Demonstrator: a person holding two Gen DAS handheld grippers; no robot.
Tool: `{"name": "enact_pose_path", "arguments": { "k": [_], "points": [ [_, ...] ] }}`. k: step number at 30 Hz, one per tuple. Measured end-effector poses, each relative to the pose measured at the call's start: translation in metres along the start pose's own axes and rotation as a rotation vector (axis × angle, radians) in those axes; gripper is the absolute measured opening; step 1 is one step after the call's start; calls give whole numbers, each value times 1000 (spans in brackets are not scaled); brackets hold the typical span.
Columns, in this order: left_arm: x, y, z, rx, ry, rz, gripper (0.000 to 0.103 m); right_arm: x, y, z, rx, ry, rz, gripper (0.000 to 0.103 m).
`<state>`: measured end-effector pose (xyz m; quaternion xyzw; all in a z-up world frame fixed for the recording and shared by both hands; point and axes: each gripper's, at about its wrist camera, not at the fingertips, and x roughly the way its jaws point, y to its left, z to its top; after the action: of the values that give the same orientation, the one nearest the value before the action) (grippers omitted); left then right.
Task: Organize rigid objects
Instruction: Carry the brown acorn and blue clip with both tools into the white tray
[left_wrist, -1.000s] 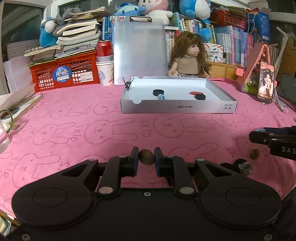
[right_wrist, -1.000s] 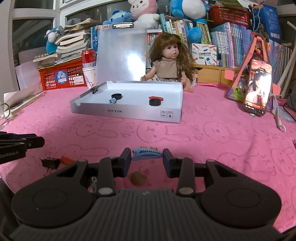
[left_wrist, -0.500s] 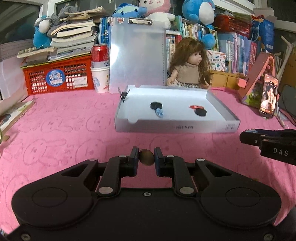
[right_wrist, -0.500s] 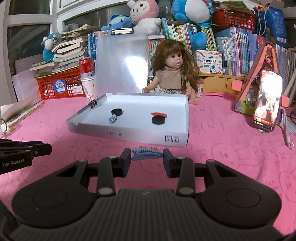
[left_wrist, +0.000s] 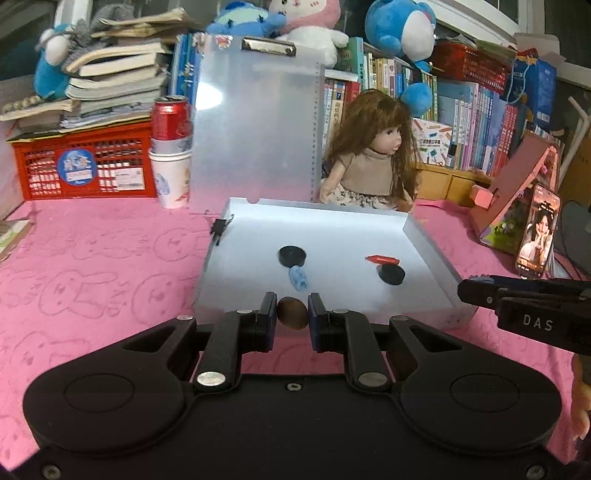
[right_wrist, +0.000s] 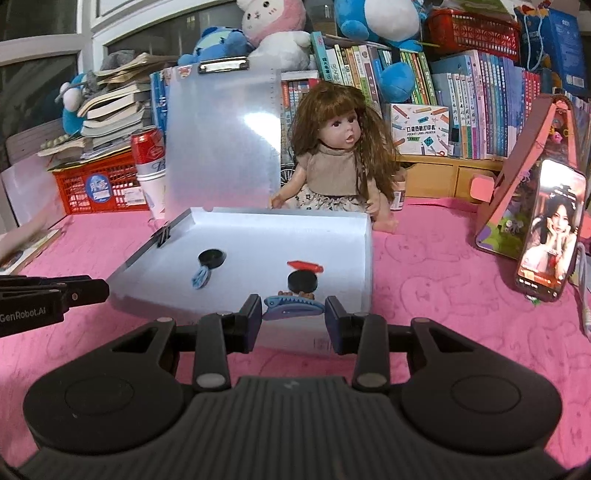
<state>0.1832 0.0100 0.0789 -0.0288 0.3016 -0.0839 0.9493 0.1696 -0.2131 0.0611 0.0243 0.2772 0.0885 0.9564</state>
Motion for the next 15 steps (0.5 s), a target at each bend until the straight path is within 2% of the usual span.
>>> {"name": "enact_pose_path", "arguments": {
  "k": [9,15],
  "points": [
    [56,7,36,-71,107,-38,17,43,-15,31,98,76,26,42],
    [91,11,63,-99,54,-99,17,78,-24,50,139,121,24,42]
  ]
}}
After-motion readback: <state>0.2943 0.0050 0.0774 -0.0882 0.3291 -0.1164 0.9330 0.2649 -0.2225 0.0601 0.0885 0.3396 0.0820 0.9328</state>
